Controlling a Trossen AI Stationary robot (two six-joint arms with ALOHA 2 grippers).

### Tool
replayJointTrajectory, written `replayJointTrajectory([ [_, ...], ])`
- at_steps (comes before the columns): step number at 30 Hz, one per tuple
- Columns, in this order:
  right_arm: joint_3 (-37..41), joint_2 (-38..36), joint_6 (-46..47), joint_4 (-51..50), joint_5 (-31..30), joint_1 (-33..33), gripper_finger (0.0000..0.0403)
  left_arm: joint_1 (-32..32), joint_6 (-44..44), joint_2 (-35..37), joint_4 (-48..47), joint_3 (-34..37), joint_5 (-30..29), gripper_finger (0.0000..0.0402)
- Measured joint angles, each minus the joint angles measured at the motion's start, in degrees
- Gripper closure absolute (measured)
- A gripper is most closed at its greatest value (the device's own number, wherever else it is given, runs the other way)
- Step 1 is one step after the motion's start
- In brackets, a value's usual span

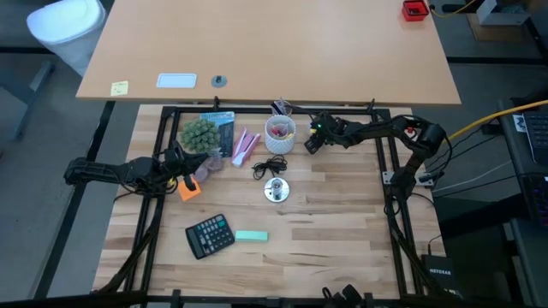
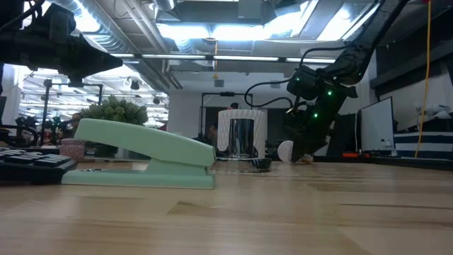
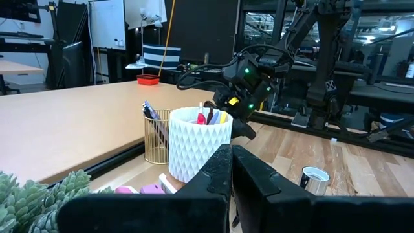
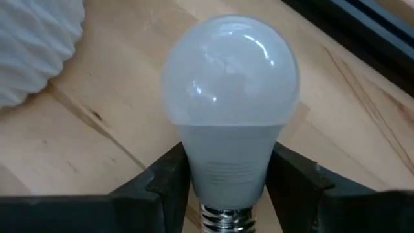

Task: Screw lightbulb
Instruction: Insert the lightbulb into the lamp

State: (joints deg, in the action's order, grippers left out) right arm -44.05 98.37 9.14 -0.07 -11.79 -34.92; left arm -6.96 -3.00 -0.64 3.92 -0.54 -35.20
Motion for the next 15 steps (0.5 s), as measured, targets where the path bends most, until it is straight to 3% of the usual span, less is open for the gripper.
replayJointTrajectory([
  [15, -0.16, -0.07, -0.04, -0.12, 2.01, 0.00, 0.0201, 0.00, 0.00, 0.00, -0.01, 0.00, 0.00, 0.0398],
])
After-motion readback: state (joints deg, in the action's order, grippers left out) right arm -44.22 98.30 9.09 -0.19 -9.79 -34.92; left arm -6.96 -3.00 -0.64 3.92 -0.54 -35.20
